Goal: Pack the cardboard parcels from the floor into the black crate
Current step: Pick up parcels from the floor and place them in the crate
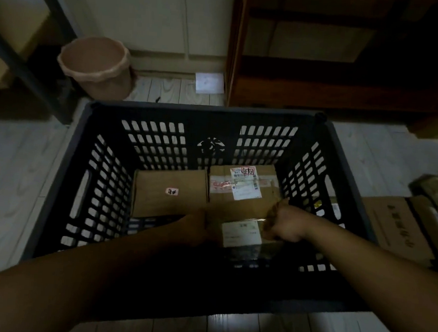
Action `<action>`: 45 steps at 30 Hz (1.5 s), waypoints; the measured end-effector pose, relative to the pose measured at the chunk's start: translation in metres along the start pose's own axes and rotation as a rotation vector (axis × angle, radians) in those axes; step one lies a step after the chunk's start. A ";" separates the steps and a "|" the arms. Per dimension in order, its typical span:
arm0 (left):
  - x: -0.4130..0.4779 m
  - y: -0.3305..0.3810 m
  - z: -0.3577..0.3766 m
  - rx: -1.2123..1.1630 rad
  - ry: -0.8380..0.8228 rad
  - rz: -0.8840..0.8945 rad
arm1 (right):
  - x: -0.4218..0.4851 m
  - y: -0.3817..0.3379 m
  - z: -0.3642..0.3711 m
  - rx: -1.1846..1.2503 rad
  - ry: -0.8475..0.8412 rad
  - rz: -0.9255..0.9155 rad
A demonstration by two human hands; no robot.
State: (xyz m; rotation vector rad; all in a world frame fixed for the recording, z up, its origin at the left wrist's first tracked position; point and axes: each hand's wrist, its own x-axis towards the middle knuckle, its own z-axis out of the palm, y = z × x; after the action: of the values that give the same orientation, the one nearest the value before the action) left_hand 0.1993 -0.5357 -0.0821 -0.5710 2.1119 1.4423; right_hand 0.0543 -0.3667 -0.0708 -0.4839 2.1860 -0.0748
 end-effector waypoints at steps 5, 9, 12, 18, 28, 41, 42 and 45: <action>0.022 0.014 0.017 0.130 -0.008 0.021 | 0.010 0.004 0.007 -0.003 0.018 0.093; 0.035 0.014 0.030 0.295 0.018 0.135 | 0.018 0.010 0.016 -0.059 0.004 0.152; 0.040 0.011 0.031 0.337 0.059 0.153 | 0.023 0.010 0.020 -0.108 -0.007 0.183; 0.048 0.012 0.012 0.279 0.043 -0.235 | 0.024 0.008 0.019 -0.138 0.005 0.198; -0.122 0.149 -0.076 0.632 0.100 -0.143 | -0.142 -0.020 -0.086 -0.028 0.078 -0.025; -0.406 0.385 -0.122 0.478 0.230 -0.130 | -0.512 -0.067 -0.286 0.059 0.273 -0.078; -0.420 0.399 -0.122 0.470 0.244 -0.084 | -0.534 -0.062 -0.292 0.055 0.318 -0.060; -0.449 0.444 -0.111 0.463 0.220 0.047 | -0.597 -0.041 -0.299 0.094 0.434 0.020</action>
State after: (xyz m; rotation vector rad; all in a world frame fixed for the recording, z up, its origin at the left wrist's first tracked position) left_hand 0.2619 -0.4617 0.5516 -0.5144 2.5371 0.8919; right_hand 0.1601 -0.2196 0.5729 -0.4211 2.5961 -0.2945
